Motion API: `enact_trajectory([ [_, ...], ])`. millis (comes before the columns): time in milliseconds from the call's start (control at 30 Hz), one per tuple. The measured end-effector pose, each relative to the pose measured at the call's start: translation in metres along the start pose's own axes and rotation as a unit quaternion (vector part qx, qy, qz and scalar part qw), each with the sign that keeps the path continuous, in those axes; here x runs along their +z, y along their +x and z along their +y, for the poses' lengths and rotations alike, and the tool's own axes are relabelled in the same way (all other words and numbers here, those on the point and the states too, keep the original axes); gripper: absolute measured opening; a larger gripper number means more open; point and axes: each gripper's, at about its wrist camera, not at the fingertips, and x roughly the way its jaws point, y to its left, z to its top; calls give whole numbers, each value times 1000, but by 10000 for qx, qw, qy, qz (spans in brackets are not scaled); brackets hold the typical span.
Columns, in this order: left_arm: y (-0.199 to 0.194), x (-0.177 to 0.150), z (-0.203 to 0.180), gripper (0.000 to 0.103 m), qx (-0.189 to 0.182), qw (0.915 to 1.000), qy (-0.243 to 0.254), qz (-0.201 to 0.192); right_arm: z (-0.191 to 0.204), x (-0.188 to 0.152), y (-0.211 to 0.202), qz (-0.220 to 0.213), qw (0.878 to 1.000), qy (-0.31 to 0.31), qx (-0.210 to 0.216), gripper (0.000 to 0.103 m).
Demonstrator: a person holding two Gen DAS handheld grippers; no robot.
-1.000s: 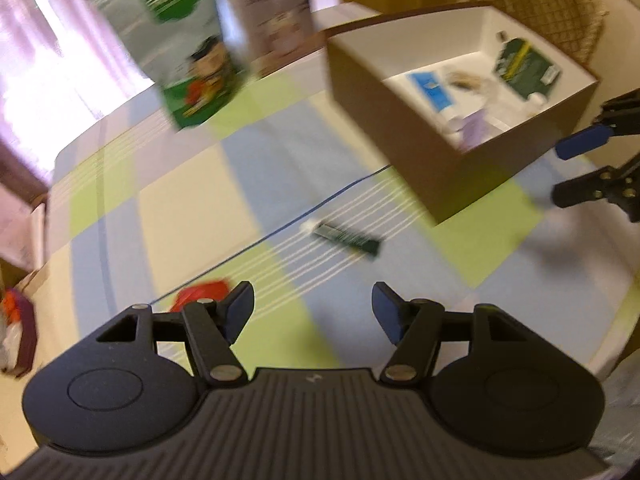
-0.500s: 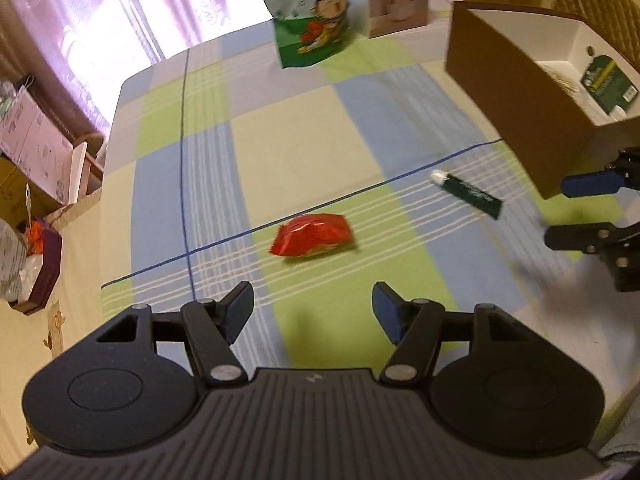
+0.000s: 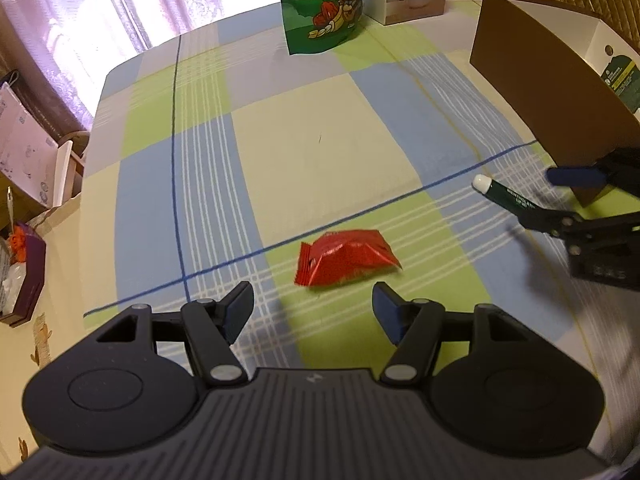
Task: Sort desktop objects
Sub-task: 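Grasp the red candy packet with the left gripper while the right grasps the green lip balm, then lift and carry the red candy and green lip balm with both grippers into the box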
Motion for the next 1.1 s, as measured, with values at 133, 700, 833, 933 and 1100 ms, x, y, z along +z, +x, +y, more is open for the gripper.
enact_trajectory([
  [133, 7, 3, 1, 61, -58, 10000, 62, 2, -5, -2, 9, 137, 9999, -8, 69, 20],
  [700, 24, 6, -17, 68, -373, 9904, 1280, -377, -6, -34, -28, 469, 9987, -3, 215, 20],
  [833, 36, 7, -26, 65, -365, 9810, 1867, -374, -6, -34, -29, 485, 9985, -37, 238, 20],
  [933, 47, 7, -27, 45, -470, 9806, 1888, -215, -5, -34, -31, 487, 9985, -86, 233, 20],
  [1100, 44, 3, -25, 37, -577, 9875, 1452, -197, -4, -38, -36, 622, 9972, -141, 385, 20],
])
